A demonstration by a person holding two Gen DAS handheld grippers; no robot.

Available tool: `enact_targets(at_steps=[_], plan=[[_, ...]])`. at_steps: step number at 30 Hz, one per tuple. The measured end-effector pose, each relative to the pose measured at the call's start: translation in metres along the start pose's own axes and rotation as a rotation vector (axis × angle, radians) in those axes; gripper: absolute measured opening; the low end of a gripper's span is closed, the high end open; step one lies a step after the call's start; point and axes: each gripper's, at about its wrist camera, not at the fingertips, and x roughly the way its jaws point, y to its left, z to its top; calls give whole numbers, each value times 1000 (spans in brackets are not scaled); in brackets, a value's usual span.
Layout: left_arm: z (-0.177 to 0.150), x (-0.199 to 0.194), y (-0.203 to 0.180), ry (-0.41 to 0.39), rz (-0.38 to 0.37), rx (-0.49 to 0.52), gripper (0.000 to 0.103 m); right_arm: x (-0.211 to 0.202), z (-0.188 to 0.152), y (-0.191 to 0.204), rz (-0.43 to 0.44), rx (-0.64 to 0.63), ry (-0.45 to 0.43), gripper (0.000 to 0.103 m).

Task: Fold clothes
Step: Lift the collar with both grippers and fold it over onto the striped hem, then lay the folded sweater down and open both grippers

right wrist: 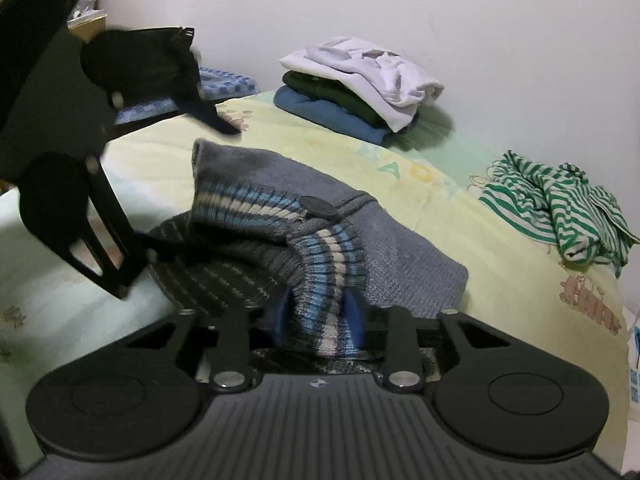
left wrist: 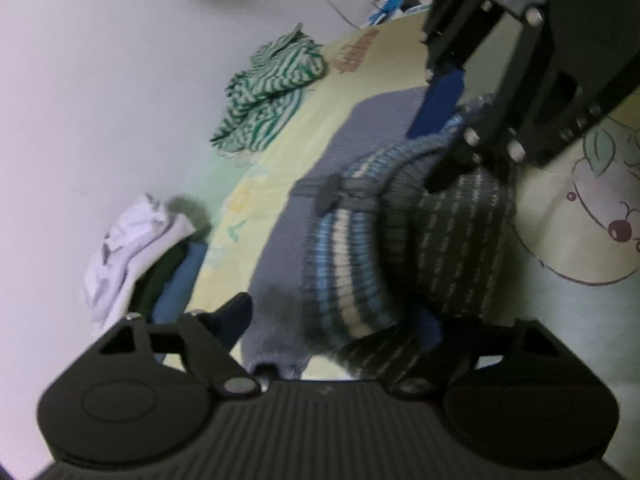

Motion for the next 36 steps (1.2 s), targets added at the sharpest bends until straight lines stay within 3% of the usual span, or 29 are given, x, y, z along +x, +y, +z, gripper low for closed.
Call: enact_targets(at_steps=[2,6,12,18,22,25,28,32,34,36], plan=[[-1,2,1,-9,-15,-1,77,-3,0,-4,2,17,-4,21],[1,1,8,5,-46,-39,54,-11,3,-13,22,36,-15,18],[10,-32,17,-40,-88,-111,39,-36,17,-23,91,-36,-17,17],[11,-67,-3,-66,-149,-88,39,-65,14,-23,183,-157,57,17],[-1,-57,-30,-8,-205,-74,39,-60,-8,-4,221,-218,127,17],[-8,-46,-42,17,-205,-61,40,-42,-30,13,213,-260,162,18],[-9,-40,-43,24,-195,-59,45,-35,-36,18,197,-249,137,21],[-9,-33,-43,33,-181,-58,53,-42,-28,15,221,-246,142,42],[-11,-32,-39,37,-171,-68,54,-54,-21,12,251,-249,139,40],[-11,-32,-37,39,-164,-72,55,-74,-5,-6,305,-142,60,37]])
